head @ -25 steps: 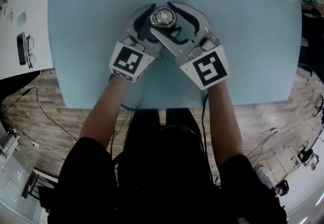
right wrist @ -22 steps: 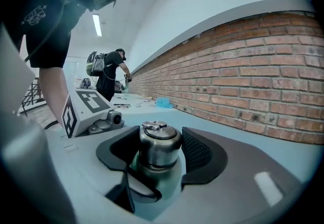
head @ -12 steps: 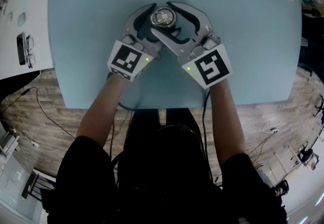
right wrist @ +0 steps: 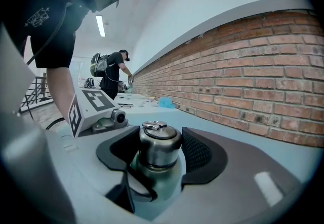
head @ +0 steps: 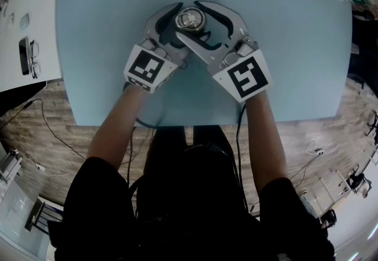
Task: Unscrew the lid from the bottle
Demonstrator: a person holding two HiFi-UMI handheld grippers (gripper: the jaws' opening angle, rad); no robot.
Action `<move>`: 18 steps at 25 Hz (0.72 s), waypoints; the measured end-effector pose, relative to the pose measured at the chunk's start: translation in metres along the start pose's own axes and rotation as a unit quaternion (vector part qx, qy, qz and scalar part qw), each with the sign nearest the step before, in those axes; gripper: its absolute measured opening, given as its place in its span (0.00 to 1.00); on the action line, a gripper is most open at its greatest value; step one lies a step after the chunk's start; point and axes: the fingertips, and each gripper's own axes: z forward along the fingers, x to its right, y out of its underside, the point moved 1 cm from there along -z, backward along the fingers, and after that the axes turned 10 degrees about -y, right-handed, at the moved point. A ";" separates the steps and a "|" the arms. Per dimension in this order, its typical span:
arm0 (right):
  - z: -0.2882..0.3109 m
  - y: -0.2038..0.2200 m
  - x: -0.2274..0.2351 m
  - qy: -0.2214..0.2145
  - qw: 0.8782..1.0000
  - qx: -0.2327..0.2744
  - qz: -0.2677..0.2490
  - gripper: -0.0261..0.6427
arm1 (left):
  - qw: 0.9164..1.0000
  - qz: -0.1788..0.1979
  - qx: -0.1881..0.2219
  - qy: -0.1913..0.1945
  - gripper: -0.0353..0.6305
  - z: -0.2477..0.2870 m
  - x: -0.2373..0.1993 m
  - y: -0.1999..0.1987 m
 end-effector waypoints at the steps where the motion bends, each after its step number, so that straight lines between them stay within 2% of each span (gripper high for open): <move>1: 0.000 0.000 0.000 -0.001 1.000 0.000 0.000 0.43 | 1.000 0.000 0.000 0.001 0.62 0.000 0.000 0.000; 18: 0.000 0.001 -0.001 -0.020 1.000 0.003 -0.006 0.43 | 1.000 0.004 -0.002 0.023 0.62 0.000 0.001 0.000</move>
